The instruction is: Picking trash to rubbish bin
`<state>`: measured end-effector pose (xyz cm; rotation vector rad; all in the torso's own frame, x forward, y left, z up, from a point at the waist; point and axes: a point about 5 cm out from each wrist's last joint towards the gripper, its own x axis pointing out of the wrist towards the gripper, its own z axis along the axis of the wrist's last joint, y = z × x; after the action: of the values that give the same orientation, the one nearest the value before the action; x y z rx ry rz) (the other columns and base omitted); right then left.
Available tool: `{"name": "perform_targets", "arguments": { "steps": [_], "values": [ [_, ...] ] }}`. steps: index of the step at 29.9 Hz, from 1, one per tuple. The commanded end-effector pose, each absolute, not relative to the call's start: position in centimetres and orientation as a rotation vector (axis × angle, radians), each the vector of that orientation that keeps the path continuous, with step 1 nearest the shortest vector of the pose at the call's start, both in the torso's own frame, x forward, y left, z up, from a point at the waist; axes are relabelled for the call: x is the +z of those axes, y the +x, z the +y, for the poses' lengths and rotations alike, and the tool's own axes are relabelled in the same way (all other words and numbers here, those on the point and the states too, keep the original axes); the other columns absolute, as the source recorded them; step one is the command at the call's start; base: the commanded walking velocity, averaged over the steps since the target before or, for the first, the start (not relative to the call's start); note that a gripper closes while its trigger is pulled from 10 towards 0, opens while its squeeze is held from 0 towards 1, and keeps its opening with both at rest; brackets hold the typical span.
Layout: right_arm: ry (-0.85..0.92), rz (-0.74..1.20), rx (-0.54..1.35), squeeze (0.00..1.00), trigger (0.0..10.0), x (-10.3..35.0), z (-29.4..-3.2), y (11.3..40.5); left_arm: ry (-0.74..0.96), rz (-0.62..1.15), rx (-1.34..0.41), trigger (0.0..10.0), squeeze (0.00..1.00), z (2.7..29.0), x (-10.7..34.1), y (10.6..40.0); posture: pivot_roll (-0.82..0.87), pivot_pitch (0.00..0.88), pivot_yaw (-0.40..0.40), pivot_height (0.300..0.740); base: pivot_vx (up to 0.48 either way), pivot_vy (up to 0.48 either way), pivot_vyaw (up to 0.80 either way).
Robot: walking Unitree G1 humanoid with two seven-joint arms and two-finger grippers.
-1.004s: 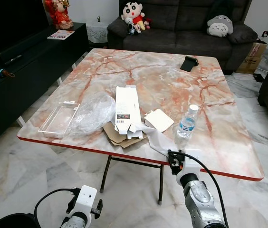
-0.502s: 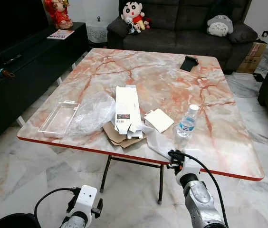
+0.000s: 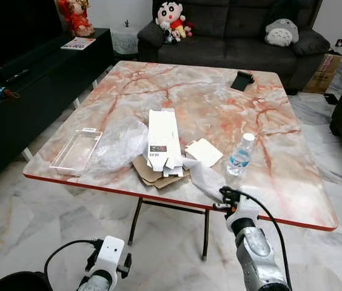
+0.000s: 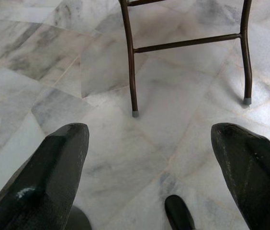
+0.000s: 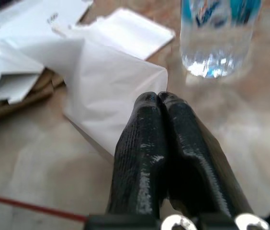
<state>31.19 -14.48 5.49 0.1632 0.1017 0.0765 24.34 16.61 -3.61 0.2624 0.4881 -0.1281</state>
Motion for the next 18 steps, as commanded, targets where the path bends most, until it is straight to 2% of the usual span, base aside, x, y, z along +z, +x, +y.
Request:
{"name": "perform_targets", "arguments": {
  "steps": [1, 5, 6, 13, 18],
  "values": [
    [0.181, 0.078, 0.081, 0.00, 0.0, 6.2, -14.4, 31.5, 0.277, 0.492, -0.132, 10.0, 0.00, 16.6, -3.7, 24.2, 0.08, 0.073, -0.030, 0.740, 0.000, 0.000, 0.00],
    [0.199, 0.030, 0.116, 0.00, 0.0, 7.4, -13.8, 31.7, 0.277, 0.496, -0.131, 10.0, 0.00, 16.6, -3.8, 24.1, 0.08, 0.073, -0.030, 0.740, 0.000, 0.000, 0.00],
    [0.198, 0.013, 0.136, 0.00, 10.0, 7.8, -13.5, 31.8, 0.275, 0.496, -0.131, 10.0, 0.00, 16.6, -3.8, 24.1, 0.08, 0.073, -0.030, 0.740, 0.000, 0.000, 0.00],
    [0.212, -0.053, 0.183, 0.00, 10.0, 9.6, -12.7, 32.2, 0.272, 0.488, -0.131, 10.0, 0.00, 16.4, -3.6, 24.3, 0.08, 0.069, -0.029, 0.740, 0.000, 0.000, 0.00],
    [0.243, -0.170, 0.218, 0.00, 10.0, 13.0, -12.3, 32.6, 0.272, 0.481, -0.127, 10.0, 0.00, 16.4, -3.5, 24.6, 0.08, 0.064, -0.028, 0.740, 0.000, 0.000, 0.00]
  ]
}}
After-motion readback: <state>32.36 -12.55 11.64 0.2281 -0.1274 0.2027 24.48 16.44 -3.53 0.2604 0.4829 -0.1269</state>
